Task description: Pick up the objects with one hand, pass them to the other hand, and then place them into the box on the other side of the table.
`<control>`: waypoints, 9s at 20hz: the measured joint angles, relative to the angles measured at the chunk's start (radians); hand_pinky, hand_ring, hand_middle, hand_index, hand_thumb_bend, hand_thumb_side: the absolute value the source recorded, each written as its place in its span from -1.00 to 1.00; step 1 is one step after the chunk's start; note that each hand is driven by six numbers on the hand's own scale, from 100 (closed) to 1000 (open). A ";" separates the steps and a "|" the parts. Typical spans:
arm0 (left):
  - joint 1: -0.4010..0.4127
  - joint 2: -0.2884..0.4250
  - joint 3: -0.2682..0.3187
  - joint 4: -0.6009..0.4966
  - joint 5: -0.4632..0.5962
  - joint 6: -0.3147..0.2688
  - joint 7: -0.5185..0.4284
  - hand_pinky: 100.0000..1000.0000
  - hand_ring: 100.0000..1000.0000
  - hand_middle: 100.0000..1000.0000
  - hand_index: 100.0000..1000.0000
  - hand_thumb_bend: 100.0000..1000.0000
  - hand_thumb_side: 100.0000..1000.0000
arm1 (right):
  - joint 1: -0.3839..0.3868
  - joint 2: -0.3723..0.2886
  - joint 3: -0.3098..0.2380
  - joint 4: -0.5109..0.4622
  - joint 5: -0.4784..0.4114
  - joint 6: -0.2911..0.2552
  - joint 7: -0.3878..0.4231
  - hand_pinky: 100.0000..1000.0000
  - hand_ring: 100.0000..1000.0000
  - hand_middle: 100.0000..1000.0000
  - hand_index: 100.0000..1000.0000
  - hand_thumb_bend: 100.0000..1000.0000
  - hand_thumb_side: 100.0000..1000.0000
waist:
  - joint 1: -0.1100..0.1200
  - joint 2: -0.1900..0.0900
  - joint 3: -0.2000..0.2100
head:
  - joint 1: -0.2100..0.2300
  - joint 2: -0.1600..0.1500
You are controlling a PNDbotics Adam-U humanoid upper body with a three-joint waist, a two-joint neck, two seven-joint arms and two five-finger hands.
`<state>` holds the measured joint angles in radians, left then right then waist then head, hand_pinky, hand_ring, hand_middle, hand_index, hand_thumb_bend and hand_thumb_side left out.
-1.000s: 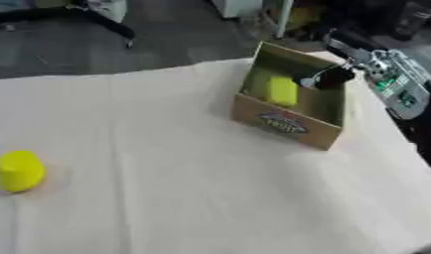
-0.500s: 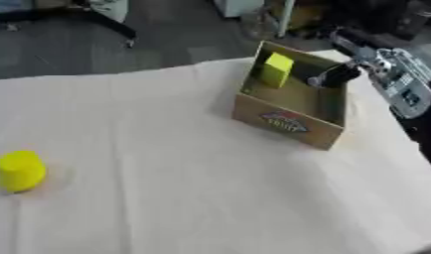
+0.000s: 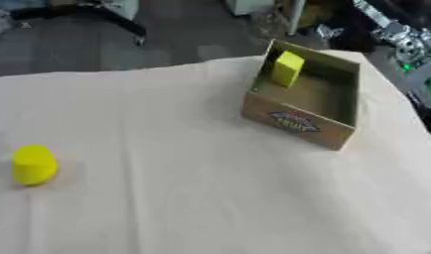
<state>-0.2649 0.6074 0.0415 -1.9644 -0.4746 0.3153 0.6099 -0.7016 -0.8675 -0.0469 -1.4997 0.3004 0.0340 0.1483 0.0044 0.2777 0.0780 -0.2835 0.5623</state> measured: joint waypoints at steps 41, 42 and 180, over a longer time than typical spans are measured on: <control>-0.381 0.434 -0.244 0.499 0.290 -0.100 -0.578 0.62 0.52 0.41 0.65 0.41 -0.19 | 0.104 -0.057 -0.033 -0.282 -0.681 0.051 -0.127 1.00 0.78 0.70 0.53 -1.00 -0.60 | 0.024 0.000 -0.035 | 0.280 -0.010; -0.393 0.433 -0.251 0.514 0.287 -0.105 -0.596 0.63 0.53 0.41 0.65 0.40 -0.23 | 0.104 -0.059 -0.033 -0.282 -0.699 0.052 -0.124 1.00 0.78 0.70 0.53 -1.00 -0.60 | 0.024 0.001 -0.036 | 0.283 -0.010; -0.399 0.309 -0.137 0.421 0.356 -0.105 -0.854 0.14 -0.05 -0.27 0.09 -0.98 -1.00 | 0.188 -0.044 0.000 -0.442 -0.790 0.054 0.013 1.00 0.82 0.74 0.59 -1.00 -0.22 | 0.059 0.014 -0.056 | 0.336 -0.027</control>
<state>-0.6637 0.9163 -0.0957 -1.5435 -0.1185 0.2102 -0.2441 -0.5135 -0.9120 -0.0466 -1.9422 -0.4892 0.0878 0.1609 0.0639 0.2915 0.0218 0.0529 0.5353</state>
